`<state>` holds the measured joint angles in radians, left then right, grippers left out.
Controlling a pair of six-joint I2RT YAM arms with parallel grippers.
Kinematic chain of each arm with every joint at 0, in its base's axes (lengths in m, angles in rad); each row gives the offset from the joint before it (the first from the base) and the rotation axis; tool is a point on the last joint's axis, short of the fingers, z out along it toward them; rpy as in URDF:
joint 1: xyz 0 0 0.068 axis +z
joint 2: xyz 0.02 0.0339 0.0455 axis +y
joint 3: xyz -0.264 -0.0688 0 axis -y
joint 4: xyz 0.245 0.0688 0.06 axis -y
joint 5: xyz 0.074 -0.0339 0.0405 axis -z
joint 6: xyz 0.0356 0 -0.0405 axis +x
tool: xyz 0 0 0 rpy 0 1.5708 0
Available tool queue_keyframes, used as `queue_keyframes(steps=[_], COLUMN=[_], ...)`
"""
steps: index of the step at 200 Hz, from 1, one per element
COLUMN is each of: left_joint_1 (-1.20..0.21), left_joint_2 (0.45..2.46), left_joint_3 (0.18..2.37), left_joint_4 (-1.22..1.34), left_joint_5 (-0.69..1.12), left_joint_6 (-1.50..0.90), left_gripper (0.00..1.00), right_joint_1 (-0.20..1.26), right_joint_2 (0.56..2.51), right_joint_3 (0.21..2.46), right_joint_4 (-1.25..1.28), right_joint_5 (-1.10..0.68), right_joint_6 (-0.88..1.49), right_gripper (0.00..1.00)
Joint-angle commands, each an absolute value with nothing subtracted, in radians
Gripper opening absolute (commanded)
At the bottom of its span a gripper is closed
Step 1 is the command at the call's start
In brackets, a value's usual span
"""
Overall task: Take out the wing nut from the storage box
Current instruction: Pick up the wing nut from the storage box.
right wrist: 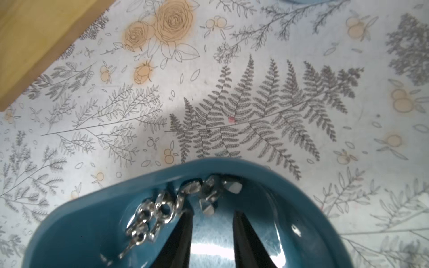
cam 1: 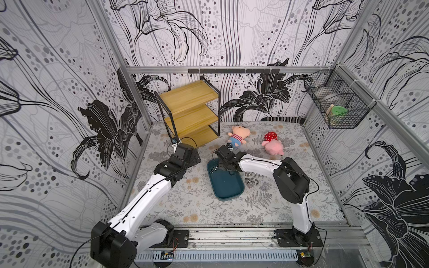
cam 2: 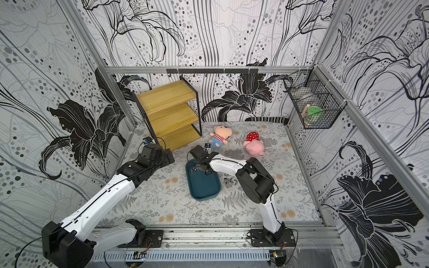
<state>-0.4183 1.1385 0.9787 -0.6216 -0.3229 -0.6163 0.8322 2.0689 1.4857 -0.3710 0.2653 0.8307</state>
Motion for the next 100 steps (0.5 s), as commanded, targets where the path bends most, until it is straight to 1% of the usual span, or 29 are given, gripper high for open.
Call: queue_keyframes(steps=[1,75,100], left_joint_1=[-0.42,-0.42,-0.42], left_joint_2=[1.128,1.132,1.134], left_joint_3=[0.963,0.959,0.96], left_joint_4=[-0.601,-0.598,-0.6], left_joint_5=[-0.342,-0.342,-0.344], left_joint_6=[-0.618,-0.618,-0.615], left_gripper=[0.95,0.95,0.95], right_joint_1=[0.841,0.841,0.84], right_joint_2=[2.103,2.164,2.18], right_joint_3=[1.513,1.585,1.597], right_joint_4=[-0.382,-0.409,-0.411], right_joint_5=[0.316,0.339,0.331], right_joint_6=[0.868,0.883,0.881], right_gripper=[0.34,0.34,0.32])
